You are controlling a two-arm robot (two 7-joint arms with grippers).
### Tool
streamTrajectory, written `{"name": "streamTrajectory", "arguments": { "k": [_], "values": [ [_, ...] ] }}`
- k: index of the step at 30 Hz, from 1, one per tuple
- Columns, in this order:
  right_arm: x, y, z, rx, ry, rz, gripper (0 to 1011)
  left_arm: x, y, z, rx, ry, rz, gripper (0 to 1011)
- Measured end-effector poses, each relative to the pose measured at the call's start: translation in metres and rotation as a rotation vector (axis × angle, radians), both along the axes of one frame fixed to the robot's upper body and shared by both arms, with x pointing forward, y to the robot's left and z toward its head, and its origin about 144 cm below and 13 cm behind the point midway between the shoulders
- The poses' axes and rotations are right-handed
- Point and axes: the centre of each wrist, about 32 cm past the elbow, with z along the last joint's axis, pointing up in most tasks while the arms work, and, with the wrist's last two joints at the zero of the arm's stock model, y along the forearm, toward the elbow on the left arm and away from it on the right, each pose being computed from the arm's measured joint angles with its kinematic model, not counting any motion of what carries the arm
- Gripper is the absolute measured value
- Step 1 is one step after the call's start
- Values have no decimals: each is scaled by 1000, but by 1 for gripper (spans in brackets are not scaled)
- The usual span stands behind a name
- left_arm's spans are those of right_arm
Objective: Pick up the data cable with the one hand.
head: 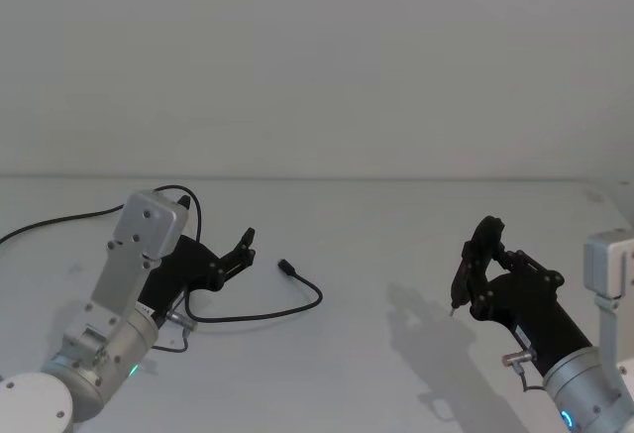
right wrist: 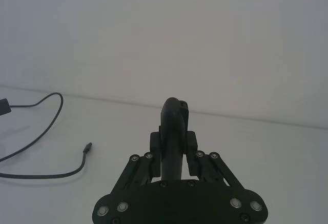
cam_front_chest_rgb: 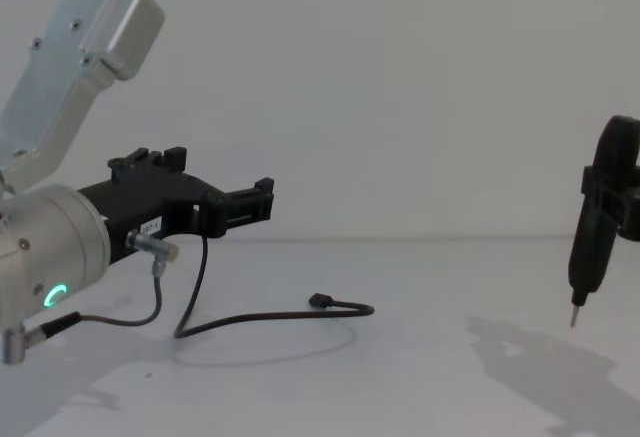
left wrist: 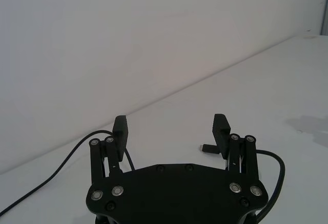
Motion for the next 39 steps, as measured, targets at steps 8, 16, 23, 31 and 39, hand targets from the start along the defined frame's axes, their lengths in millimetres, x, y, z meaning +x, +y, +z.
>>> {"name": "streamTrajectory", "arguments": {
  "k": [8,16,23,31,39],
  "values": [
    [0,0,0,0,0,0,279,1,0,1,13,9,-15,1001],
    [0,0,0,0,0,0,279,6,0,8,69,53,-80,1001],
    [0,0,0,0,0,0,279,14,-5,20,151,122,-172,1001],
    [0,0,0,0,0,0,279,25,-16,32,253,195,-254,1001],
    [0,0,0,0,0,0,279,37,-35,45,376,266,-322,1001]
  ]
}}
